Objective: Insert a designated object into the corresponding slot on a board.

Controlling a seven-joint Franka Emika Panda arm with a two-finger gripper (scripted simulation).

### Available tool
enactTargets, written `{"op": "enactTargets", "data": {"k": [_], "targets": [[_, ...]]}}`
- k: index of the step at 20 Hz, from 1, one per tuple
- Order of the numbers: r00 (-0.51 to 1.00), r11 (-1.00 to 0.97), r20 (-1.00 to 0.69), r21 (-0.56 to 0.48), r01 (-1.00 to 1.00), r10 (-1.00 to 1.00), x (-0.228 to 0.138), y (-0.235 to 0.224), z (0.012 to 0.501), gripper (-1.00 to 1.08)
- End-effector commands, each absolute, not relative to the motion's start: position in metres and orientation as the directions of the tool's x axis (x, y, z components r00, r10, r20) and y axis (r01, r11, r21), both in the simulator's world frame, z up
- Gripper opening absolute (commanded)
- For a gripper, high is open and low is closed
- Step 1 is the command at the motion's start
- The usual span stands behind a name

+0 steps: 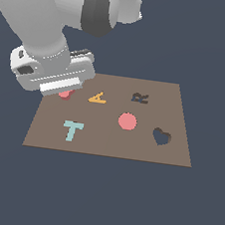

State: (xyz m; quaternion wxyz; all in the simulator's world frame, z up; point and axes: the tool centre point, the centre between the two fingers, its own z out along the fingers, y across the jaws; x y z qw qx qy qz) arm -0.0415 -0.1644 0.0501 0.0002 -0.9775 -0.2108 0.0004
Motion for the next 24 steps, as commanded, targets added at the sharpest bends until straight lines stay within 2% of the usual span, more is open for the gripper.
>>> {"op": "enactTargets", "data": {"k": [1,10,11,24], "targets": [[0.911,-0.911,0.0,0.0,0.413,0.413,-0.041,-0.164,0.049,1.0],[0.909,-0.909,0.0,0.0,0.416,0.416,-0.041,-0.164,0.03,1.0],[0.909,-0.909,0.0,0.0,0.416,0.416,-0.041,-0.164,0.03,-1.0],[0.909,-0.909,0.0,0.0,0.416,0.416,-0.04,-0.165,0.035,-1.0]]}}
